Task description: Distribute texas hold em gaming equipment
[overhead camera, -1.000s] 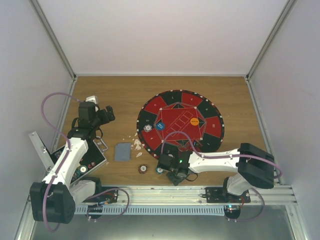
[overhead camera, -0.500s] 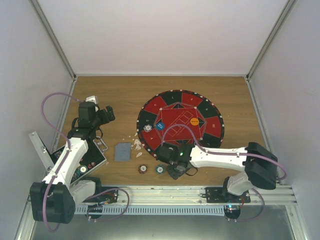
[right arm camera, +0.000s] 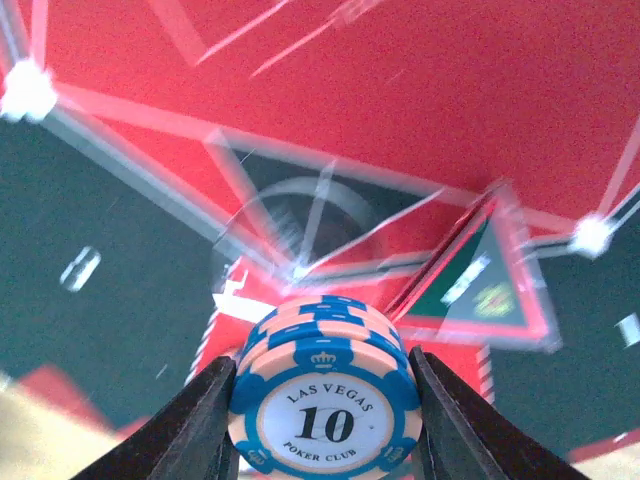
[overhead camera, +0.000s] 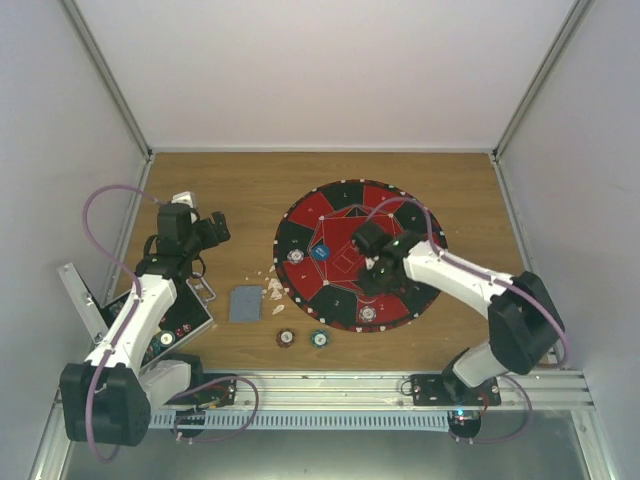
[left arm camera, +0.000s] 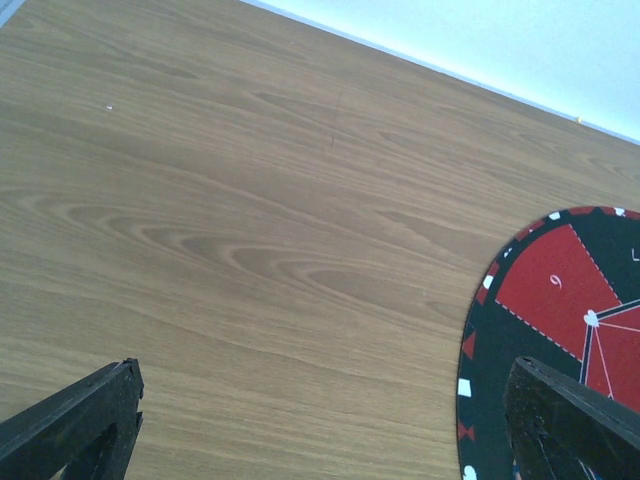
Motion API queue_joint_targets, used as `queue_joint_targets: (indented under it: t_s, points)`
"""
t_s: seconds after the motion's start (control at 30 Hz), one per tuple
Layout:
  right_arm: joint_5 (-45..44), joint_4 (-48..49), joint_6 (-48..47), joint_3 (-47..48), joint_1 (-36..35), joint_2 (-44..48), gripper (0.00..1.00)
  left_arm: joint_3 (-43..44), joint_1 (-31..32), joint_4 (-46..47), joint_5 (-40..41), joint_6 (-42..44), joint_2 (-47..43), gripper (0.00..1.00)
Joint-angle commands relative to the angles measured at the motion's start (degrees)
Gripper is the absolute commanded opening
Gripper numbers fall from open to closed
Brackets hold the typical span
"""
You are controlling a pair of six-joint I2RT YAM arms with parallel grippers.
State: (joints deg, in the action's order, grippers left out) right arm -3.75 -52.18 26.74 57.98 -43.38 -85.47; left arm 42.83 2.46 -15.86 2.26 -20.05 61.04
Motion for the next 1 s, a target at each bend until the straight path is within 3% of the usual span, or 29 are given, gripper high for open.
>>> queue_joint_targets:
  t_s: [0.0,0.17,0.43,0.97]
  points:
    - [1.1,5.1,-8.8,3.6,11.7,-4.7,0.3,0.8,-0.1,2.0,0.2,-0.6,0.9,0.99]
    - [1.8,7.9,-12.6,11.3,22.8,-13.1,0.3,1.4,-0.1,2.3,-1.0,-1.6,1.9,0.99]
    - [1.7,7.8,-16.8,19.4,31.7,-22.3,0.3,2.2,-0.1,2.6,-0.4,-1.5,3.2,0.99]
    - [2.0,7.7,-20.2,28.2,36.1,-33.3,0.31,3.8,-0.1,2.9,2.1,-2.4,5.2,0.99]
